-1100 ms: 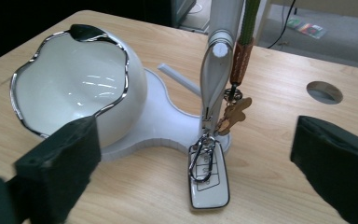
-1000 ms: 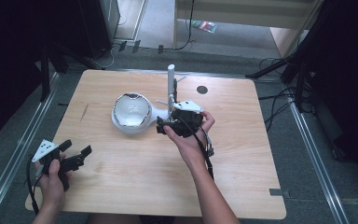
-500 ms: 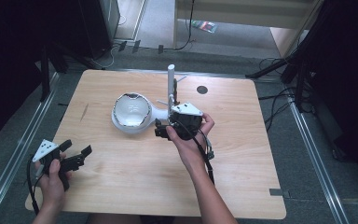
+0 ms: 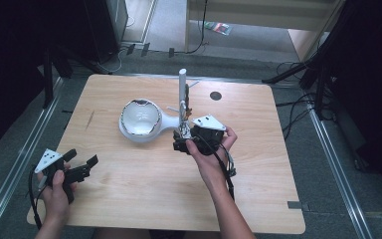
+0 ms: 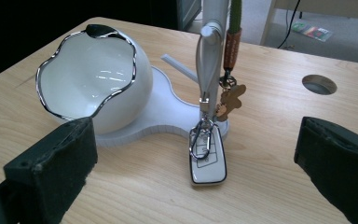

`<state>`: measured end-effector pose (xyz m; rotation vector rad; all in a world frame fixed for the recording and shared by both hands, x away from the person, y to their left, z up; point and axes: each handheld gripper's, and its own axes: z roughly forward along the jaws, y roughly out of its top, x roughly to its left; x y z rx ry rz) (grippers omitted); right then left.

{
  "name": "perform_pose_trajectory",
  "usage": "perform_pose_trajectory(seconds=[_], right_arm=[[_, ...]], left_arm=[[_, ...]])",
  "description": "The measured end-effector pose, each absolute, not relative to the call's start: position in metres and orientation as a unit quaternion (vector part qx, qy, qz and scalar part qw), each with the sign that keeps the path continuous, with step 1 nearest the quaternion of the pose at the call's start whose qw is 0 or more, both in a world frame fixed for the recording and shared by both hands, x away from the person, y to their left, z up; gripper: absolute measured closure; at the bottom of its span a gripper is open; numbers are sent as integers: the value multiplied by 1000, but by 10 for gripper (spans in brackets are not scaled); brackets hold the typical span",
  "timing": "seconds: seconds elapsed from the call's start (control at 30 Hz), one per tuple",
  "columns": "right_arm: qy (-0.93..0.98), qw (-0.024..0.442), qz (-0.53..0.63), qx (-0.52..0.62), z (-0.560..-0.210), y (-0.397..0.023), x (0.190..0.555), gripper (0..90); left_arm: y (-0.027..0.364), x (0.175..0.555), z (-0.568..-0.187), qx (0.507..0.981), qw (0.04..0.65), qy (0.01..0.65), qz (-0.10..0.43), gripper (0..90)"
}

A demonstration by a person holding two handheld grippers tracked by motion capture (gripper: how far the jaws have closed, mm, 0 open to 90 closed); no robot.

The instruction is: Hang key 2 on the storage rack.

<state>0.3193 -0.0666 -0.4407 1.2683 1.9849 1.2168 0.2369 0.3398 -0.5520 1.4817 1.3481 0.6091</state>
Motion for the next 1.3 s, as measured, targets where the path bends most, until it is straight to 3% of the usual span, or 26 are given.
perform_pose_trajectory(seconds=[1.3], right_arm=[[697, 262, 419, 520, -483, -169, 293, 0]], left_arm=[[339, 237, -552, 619, 494, 555, 255, 69]])
